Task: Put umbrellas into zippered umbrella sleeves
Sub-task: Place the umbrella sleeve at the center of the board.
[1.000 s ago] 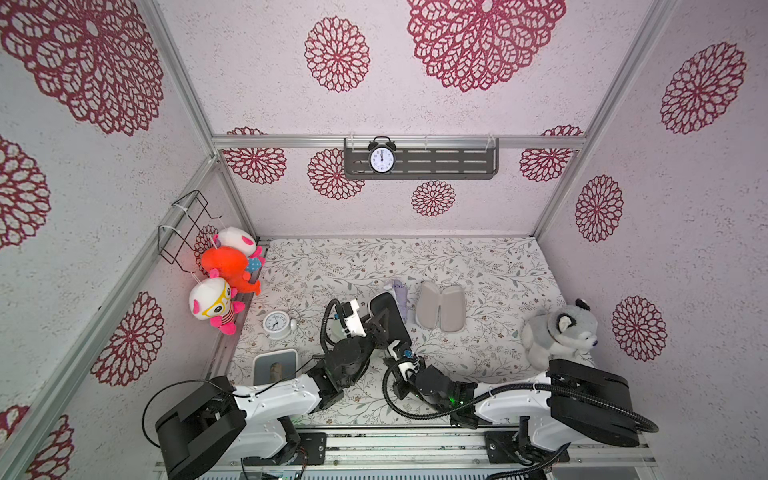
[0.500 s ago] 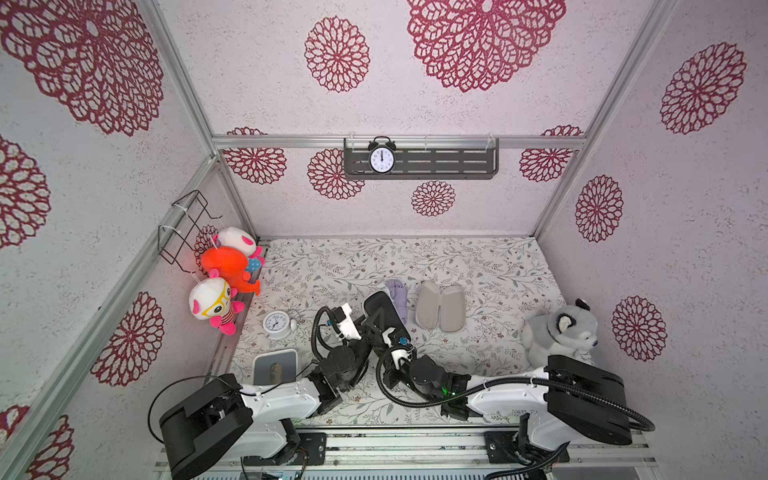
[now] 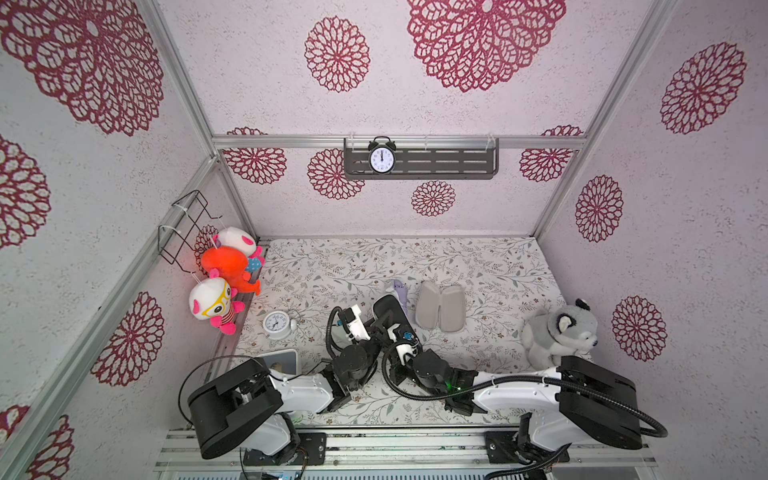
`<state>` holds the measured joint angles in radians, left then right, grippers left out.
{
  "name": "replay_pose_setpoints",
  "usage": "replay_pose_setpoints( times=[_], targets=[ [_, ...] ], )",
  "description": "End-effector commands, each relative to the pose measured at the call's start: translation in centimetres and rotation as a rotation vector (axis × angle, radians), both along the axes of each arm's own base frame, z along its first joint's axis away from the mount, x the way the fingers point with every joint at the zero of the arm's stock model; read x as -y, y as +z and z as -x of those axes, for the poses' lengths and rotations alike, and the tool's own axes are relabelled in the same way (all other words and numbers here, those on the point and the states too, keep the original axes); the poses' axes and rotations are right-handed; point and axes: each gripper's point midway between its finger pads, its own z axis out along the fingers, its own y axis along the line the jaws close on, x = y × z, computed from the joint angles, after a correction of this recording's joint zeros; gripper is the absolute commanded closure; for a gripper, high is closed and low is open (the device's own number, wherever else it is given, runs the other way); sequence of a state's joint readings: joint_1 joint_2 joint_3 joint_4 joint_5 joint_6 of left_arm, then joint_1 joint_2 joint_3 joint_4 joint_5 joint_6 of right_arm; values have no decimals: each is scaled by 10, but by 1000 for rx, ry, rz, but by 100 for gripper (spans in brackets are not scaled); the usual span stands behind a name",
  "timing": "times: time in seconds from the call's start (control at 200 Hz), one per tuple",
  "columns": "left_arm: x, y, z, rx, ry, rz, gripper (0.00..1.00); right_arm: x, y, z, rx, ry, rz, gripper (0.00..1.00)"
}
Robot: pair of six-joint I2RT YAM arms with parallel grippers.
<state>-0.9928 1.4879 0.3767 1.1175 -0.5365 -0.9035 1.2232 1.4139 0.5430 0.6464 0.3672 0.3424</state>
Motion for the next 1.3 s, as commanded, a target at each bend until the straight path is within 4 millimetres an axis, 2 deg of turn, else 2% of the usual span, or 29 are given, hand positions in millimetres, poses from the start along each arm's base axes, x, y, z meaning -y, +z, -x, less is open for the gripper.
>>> replay_pose_setpoints(
  times=[0.0,0.045,0.125,0.165,0.225,0.28,0.315,0.435,0.54,0.565,0.605,0.67,0.72,0.75,0.811,0.821,0.831,0.996,1.106,1.296],
  targets=[
    [58,-50,30,-174,-257,-57,100,5,71,4,8,-6,-254,100],
    [67,-66,30,-231,-280,-57,100,17,44,8,-65,-34,-192,100],
    [79,-83,35,-275,-334,11,100,42,9,12,-154,-89,-159,92],
    [83,-94,36,-299,-346,26,100,52,0,13,-168,-114,-155,92],
    [91,-114,38,-345,-367,26,100,64,-10,14,-183,-139,-154,98],
    [97,-119,39,-351,-385,66,100,71,-20,17,-198,-148,-148,100],
    [96,-134,42,-365,-382,66,100,75,-27,17,-210,-159,-123,100],
    [89,-148,42,-403,-354,24,95,87,-39,20,-234,-181,-109,100],
    [92,-154,47,-443,-377,1,83,98,-54,23,-262,-207,-85,100],
    [91,-156,48,-453,-376,-3,75,99,-58,24,-273,-206,-80,100],
    [87,-160,49,-472,-367,-15,66,100,-63,26,-291,-202,-80,100],
    [81,-168,52,-500,-356,-27,63,101,-69,30,-310,-192,-77,100],
    [78,-170,54,-511,-359,-22,55,101,-72,30,-316,-190,-70,100],
    [76,-171,56,-512,-361,-24,46,101,-73,31,-319,-191,-66,100],
    [70,-178,58,-526,-350,-51,40,103,-77,31,-324,-197,-60,100],
    [71,-168,57,-510,-353,-33,40,103,-78,31,-327,-197,-59,100],
    [70,-166,56,-508,-349,-35,39,103,-79,32,-328,-197,-57,100],
    [56,-158,57,-507,-319,-104,26,112,-95,33,-354,-221,-13,100],
    [47,-150,58,-498,-307,-151,18,120,-98,35,-367,-240,-7,100],
    [23,-127,43,-481,-278,-291,16,152,-103,33,-360,-330,43,100]
  ],
)
